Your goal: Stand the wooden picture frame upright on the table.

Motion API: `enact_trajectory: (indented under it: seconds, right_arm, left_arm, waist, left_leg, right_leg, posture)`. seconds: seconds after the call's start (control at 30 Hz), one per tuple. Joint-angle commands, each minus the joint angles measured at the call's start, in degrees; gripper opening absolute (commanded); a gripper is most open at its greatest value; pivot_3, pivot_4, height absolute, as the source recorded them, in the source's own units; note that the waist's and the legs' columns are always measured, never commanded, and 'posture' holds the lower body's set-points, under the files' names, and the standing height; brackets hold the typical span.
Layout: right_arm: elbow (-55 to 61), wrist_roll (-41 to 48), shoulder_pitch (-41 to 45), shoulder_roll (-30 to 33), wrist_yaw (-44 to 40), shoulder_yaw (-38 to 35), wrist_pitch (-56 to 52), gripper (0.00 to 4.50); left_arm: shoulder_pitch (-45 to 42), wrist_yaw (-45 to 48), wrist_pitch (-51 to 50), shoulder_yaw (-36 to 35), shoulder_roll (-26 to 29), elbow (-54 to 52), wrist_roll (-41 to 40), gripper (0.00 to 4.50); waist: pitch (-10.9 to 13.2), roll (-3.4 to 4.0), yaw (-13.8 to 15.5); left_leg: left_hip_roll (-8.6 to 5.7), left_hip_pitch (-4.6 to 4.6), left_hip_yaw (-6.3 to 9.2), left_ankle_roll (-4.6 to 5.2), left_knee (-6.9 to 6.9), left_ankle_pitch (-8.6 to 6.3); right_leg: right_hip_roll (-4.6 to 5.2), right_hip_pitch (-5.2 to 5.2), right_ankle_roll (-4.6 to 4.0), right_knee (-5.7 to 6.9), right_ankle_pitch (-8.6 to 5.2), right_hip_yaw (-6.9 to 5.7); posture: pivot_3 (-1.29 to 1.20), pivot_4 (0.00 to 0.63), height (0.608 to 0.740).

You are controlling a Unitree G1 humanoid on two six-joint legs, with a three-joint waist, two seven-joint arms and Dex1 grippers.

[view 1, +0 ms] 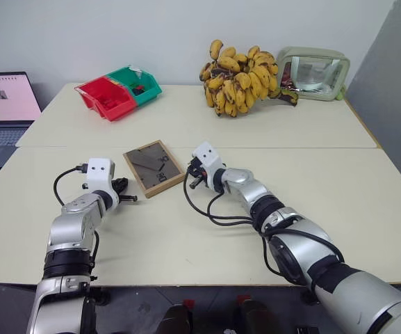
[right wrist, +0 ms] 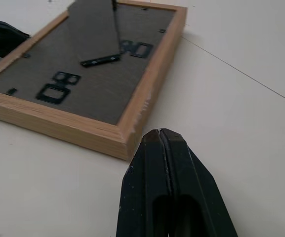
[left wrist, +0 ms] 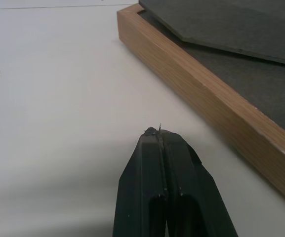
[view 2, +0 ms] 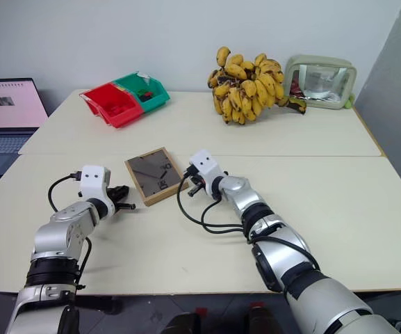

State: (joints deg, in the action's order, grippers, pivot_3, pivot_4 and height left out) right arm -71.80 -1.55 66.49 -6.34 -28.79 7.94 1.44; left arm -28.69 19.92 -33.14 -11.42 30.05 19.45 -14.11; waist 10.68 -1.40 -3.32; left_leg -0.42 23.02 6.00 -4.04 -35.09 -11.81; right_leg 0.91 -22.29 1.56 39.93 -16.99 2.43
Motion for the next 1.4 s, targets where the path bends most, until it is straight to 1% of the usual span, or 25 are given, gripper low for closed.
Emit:
enact_trajectory:
  seconds: [0.03,0.13,0.3,0.4,0.6,0.7,0.8,0.87,1.0,1.1,1.23,1.4]
  right_arm:
    - [0.6,-0.5,2.1,-1.7,0.2,-0.9,1.3,0.0]
    - [0.4,-1.0,2.1,-2.2,0.5,-0.8,1.2,0.0]
    - [1.7,-0.1,1.3,-1.9,-1.8,-1.7,-0.1,0.0]
    - [2.2,-0.5,0.7,-0.9,0.8,-2.2,0.0,0.0]
    - [1.7,0.1,1.1,1.9,12.0,-5.8,2.5,0.0]
    - [0.6,-1.9,1.4,2.4,13.5,-4.8,1.6,0.0]
    - [-0.5,-2.7,1.3,0.9,11.3,-3.9,-0.7,0.0]
    - [-0.6,-2.4,0.9,-0.8,8.1,-3.7,-1.9,0.0]
    - [0.3,-2.8,0.3,-2.9,6.0,-3.3,-1.3,0.0]
    - [0.8,-3.6,-0.1,-2.9,5.9,-2.7,-1.0,0.0]
    - [1.2,-4.2,-0.4,-2.1,5.3,-2.7,-1.0,0.0]
    - [3.5,-4.2,-1.3,-0.9,2.0,-2.3,-1.9,0.0]
  left_arm:
    - [-1.5,2.9,-0.1,2.4,-0.2,0.3,0.6,0.03]
    - [-2.0,3.9,-0.9,3.4,-0.5,0.5,1.0,0.03]
    - [-1.5,6.0,-3.1,5.5,-0.8,-1.7,1.0,0.03]
    - [-1.1,5.8,-4.0,5.6,-0.7,-2.1,1.5,0.03]
    - [-0.6,5.8,-3.8,5.2,0.8,-0.4,2.6,0.03]
    - [-1.1,6.4,-3.1,5.7,1.0,1.0,3.2,0.03]
    - [-2.5,6.7,-2.6,6.1,0.6,2.3,3.8,0.03]
    - [-3.1,6.8,-2.6,6.4,0.3,2.6,3.9,0.03]
    - [-4.0,7.5,-2.0,7.8,0.7,3.7,5.4,0.03]
    - [-5.0,9.3,0.6,9.7,1.0,6.0,7.0,0.03]
    - [-7.3,11.6,3.1,11.8,0.1,9.2,8.7,0.03]
    - [-9.8,14.9,4.3,14.3,-1.7,11.3,10.3,0.03]
  waist:
    - [0.0,0.0,0.0]
    - [0.0,0.0,0.1]
    - [0.0,0.0,0.3]
    - [0.0,0.0,0.3]
    - [0.0,0.0,0.3]
    - [0.0,0.0,0.1]
    - [0.0,0.03,0.0]
    - [0.0,0.03,0.0]
    - [0.0,0.04,0.3]
    - [0.0,0.04,0.3]
    - [-0.1,0.08,0.4]
    - [-0.1,0.09,0.9]
  left_leg:
    - [0.0,0.0,-0.01,-0.01,0.0,0.0]
    - [0.01,-0.02,0.01,-0.01,0.0,0.01]
    - [-0.02,-0.02,0.03,-0.02,0.0,0.01]
    - [-0.05,-0.02,0.05,-0.02,0.0,0.01]
    - [-0.04,-0.03,0.03,-0.02,0.0,0.01]
    - [-0.02,-0.05,0.01,-0.02,0.0,0.01]
    - [-0.02,-0.11,0.0,-0.02,0.01,0.01]
    - [-0.03,-0.14,0.01,-0.01,0.01,0.01]
    - [-0.01,-0.15,0.1,-0.02,0.01,0.02]
    - [-0.08,-0.14,0.09,-0.05,0.0,0.04]
    - [-0.07,-0.16,0.15,-0.07,0.0,0.06]
    - [-0.12,-0.16,0.19,-0.09,0.0,0.09]
  right_leg:
    - [0.0,0.0,0.0,0.0,0.0,0.01]
    - [0.0,0.0,0.0,0.01,0.0,0.01]
    - [0.01,0.03,0.0,0.01,0.0,-0.01]
    - [0.01,0.05,0.0,0.0,0.0,-0.03]
    - [0.04,0.05,0.0,0.01,0.0,-0.01]
    - [0.04,0.05,0.0,0.02,0.0,0.01]
    - [0.03,0.06,0.0,0.05,0.0,0.02]
    - [0.0,0.09,0.0,0.08,0.0,0.01]
    - [-0.11,0.09,0.0,0.13,0.0,-0.02]
    - [-0.11,0.16,0.0,0.09,0.0,-0.04]
    - [-0.14,0.17,0.0,0.12,0.0,-0.08]
    - [-0.14,0.21,0.01,0.1,0.0,-0.1]
  posture:
    - [0.0,0.15,0.74]
    - [0.0,0.15,0.74]
    - [0.0,0.15,0.74]
    - [0.0,0.15,0.74]
    - [0.0,0.15,0.74]
    - [0.0,0.15,0.74]
    - [0.0,0.15,0.74]
    - [0.0,0.15,0.74]
    - [0.0,0.15,0.74]
    - [0.0,0.15,0.74]
    - [0.0,0.15,0.74]
    - [0.0,0.15,0.74]
